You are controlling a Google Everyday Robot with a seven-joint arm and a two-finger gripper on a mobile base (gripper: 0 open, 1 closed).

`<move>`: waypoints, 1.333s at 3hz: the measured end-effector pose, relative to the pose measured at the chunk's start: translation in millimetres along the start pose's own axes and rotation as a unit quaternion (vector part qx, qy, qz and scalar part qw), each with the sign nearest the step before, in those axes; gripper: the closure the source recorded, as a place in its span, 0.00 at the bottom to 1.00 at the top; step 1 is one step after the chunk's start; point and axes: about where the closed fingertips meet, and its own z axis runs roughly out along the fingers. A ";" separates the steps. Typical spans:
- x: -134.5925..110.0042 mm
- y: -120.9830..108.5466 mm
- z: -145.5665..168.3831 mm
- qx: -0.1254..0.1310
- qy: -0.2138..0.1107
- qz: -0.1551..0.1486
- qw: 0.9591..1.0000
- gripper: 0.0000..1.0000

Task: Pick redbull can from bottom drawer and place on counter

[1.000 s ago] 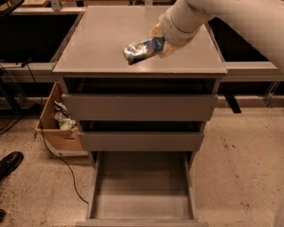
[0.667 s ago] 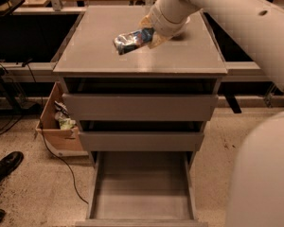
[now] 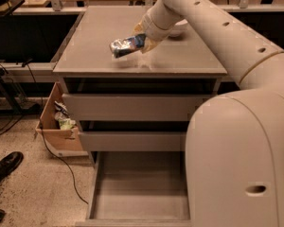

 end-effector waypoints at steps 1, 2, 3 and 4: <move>3.2 2.9 23.9 -0.009 -0.009 0.004 1.000 0.28; 3.0 4.2 31.2 -0.019 -0.011 0.001 1.000 0.00; 3.1 -0.5 25.3 -0.019 -0.011 0.001 1.000 0.00; 3.2 -2.8 22.4 -0.019 -0.011 0.001 1.000 0.00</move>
Offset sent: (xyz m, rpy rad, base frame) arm 0.0193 0.0062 -0.0284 -0.0219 0.0463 0.0117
